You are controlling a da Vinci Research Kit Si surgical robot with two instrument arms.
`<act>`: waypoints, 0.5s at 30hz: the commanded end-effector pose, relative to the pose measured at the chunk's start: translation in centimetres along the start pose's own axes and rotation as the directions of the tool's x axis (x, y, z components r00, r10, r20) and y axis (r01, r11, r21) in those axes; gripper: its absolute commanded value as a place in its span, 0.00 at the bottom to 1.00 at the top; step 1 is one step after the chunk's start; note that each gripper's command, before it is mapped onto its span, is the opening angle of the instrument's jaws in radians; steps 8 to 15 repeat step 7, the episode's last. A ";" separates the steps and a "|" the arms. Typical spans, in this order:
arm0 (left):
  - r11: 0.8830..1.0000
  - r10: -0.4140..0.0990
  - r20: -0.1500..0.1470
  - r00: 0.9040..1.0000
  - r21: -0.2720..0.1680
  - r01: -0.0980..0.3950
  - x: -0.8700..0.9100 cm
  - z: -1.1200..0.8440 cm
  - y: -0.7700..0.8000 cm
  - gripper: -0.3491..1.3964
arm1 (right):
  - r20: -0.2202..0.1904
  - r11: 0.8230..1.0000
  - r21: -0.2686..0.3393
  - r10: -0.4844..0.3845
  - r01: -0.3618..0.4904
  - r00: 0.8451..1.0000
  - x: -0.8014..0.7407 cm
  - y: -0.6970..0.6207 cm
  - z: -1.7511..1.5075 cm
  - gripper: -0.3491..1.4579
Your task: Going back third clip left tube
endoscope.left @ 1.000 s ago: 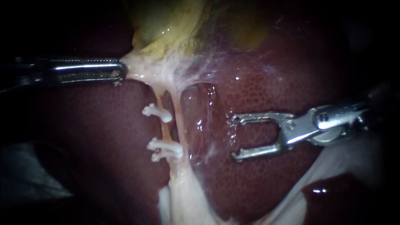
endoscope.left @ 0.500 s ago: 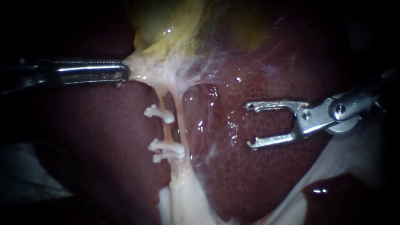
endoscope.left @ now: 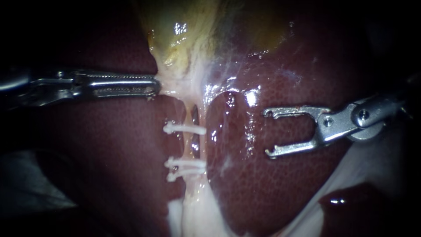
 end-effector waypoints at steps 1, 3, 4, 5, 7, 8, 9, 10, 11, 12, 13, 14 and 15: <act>1.000 -0.001 0.000 1.000 -0.001 0.001 0.01 -0.01 0.00 0.00 | 0.000 1.000 0.000 0.000 0.000 1.000 0.00 0.00 0.00 0.47; 1.000 -0.001 0.000 1.000 -0.002 0.001 0.01 -0.02 0.00 0.00 | 0.000 1.000 0.000 0.000 0.000 1.000 0.00 0.00 0.00 0.47; 1.000 -0.001 0.001 1.000 -0.002 0.001 0.01 -0.02 0.00 0.00 | 0.000 1.000 0.000 0.000 0.000 1.000 0.00 0.00 0.00 0.47; 1.000 -0.001 0.001 1.000 -0.002 0.001 0.01 -0.02 0.00 0.00 | 0.000 1.000 0.000 0.000 0.000 1.000 0.00 0.00 0.00 0.47; 1.000 -0.001 0.001 1.000 -0.003 0.001 0.02 -0.04 0.00 0.00 | 0.000 1.000 -0.001 0.000 0.000 1.000 0.00 0.00 0.01 0.47; 1.000 -0.001 0.001 1.000 -0.003 0.001 0.02 -0.04 0.00 0.00 | 0.000 1.000 -0.001 0.000 0.000 1.000 0.00 0.00 0.01 0.47; 1.000 -0.001 0.001 1.000 -0.003 0.001 0.02 -0.04 0.00 0.00 | 0.000 1.000 -0.001 0.000 0.000 1.000 0.00 0.00 0.01 0.47; 1.000 -0.001 0.001 1.000 -0.003 0.001 0.02 -0.04 0.00 0.00 | 0.000 1.000 -0.001 0.000 0.000 1.000 0.00 0.00 0.01 0.47; 1.000 -0.001 0.001 1.000 -0.003 0.001 0.02 -0.04 0.00 0.00 | 0.000 1.000 -0.001 0.000 0.000 1.000 0.00 0.00 0.01 0.47; 1.000 -0.001 0.001 1.000 -0.003 0.001 0.02 -0.04 0.00 0.00 | 0.000 1.000 -0.001 0.000 0.000 1.000 0.00 0.00 0.01 0.47; 1.000 -0.001 0.001 1.000 -0.003 0.001 0.02 -0.04 0.00 0.00 | 0.000 1.000 -0.001 0.000 0.000 1.000 0.00 0.00 0.01 0.47; 1.000 -0.001 0.001 1.000 -0.003 0.001 0.02 -0.04 0.00 0.00 | 0.000 1.000 -0.001 0.000 0.000 1.000 0.00 0.00 0.01 0.47; 1.000 -0.001 0.001 1.000 -0.003 0.001 0.02 -0.04 0.00 0.00 | 0.000 1.000 -0.001 0.000 0.000 1.000 0.00 0.00 0.01 0.47</act>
